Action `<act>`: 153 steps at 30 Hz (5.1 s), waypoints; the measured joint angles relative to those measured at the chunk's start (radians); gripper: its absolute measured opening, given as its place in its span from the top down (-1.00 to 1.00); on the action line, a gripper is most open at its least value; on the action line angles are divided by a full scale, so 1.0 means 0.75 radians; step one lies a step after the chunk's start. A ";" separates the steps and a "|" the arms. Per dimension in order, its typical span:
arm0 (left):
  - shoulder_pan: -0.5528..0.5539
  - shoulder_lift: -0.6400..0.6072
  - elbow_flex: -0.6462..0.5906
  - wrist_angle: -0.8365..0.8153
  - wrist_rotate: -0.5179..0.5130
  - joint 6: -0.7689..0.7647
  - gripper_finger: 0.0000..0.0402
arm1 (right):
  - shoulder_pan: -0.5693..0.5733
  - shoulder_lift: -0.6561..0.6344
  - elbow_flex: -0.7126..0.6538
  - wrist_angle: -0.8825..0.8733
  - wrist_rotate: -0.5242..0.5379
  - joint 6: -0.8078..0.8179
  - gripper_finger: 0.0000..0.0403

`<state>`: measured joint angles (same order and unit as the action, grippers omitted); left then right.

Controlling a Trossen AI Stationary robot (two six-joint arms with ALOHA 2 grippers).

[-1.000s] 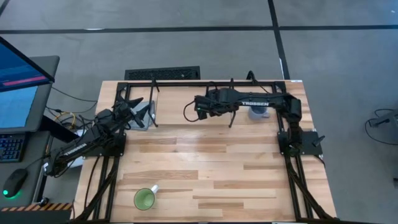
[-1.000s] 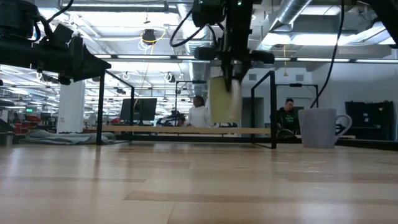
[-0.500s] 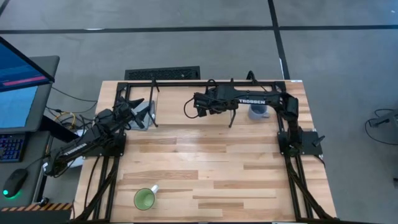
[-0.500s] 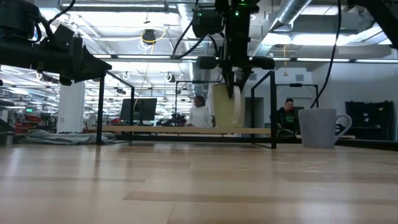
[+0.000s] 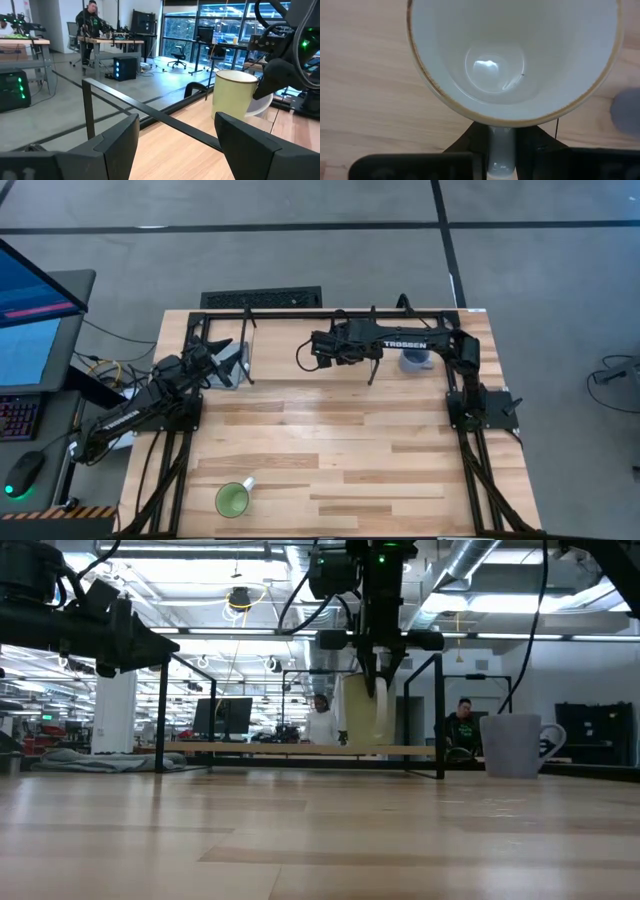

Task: Stack small to large cups/mugs on shelf
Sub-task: Put the light green mug on the shelf, then adjust the shelf

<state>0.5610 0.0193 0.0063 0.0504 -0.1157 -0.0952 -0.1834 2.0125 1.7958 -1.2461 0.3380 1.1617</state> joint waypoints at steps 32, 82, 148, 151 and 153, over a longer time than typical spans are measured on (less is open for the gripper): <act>0.000 0.000 0.000 -0.002 0.008 -0.030 -0.25 | 0.009 0.000 0.000 0.004 -0.007 0.083 0.38; 0.000 0.001 0.000 -0.002 0.007 -0.045 -0.25 | 0.035 -0.001 0.000 -0.009 -0.181 0.067 -0.19; -0.001 0.001 0.000 -0.026 0.147 -0.244 -0.25 | 0.812 -0.728 -0.164 -0.248 0.688 -0.776 -0.19; -0.001 0.001 0.001 -0.026 0.147 -0.253 -0.25 | 0.833 -0.932 -0.446 0.055 0.633 -0.858 -0.19; -0.001 0.001 0.000 -0.026 0.147 -0.253 -0.25 | 0.835 -1.054 -0.622 0.346 0.518 -1.034 -0.19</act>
<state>0.5606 0.0196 0.0066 0.0311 -0.0051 -0.2851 0.4425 1.2217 1.3291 -0.9865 0.7269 0.3864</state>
